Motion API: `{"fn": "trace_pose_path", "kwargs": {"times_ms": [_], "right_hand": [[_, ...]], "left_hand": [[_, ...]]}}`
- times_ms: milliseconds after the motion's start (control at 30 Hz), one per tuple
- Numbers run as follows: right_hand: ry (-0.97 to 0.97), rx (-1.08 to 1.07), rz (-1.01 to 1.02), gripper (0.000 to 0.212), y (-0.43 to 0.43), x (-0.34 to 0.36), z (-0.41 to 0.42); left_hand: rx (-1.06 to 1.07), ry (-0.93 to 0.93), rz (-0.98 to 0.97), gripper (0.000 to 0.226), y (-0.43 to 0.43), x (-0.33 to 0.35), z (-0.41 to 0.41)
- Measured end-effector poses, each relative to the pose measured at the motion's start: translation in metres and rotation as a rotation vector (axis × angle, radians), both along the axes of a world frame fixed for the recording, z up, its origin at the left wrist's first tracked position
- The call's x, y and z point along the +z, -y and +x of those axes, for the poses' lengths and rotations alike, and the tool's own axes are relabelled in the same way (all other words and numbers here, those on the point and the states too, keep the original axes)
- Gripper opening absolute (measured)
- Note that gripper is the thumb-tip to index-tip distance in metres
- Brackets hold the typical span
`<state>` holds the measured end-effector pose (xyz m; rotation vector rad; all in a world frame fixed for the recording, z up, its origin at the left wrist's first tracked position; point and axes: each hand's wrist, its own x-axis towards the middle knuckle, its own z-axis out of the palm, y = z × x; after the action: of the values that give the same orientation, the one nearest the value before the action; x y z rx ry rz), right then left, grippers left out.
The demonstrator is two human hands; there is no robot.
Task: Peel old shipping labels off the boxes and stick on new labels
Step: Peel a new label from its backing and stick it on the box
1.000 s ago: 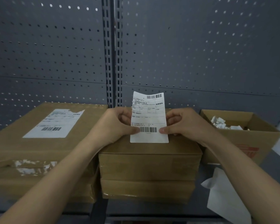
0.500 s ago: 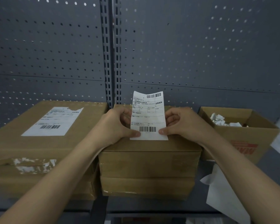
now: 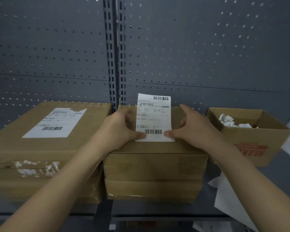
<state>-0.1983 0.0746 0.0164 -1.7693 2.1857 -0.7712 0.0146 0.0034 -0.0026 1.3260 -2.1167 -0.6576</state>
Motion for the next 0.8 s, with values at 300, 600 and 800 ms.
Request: {"fn": "trace_pose_path", "kwargs": {"times_ms": [300,600,800], "right_hand": [[-0.061,0.214,-0.133,0.024,-0.005,-0.014,-0.010],[-0.128,0.496,-0.031,0.010,0.011,-0.006,-0.003],[-0.148,0.456,-0.027,0.011,0.055,-0.006,-0.007]], "left_hand": [[-0.070,0.003,-0.180,0.041,-0.012,-0.004,0.003],[-0.289,0.176,-0.244,0.009,-0.003,0.001,-0.006],[-0.261,0.279,-0.228,0.011,0.032,0.007,-0.025]]}}
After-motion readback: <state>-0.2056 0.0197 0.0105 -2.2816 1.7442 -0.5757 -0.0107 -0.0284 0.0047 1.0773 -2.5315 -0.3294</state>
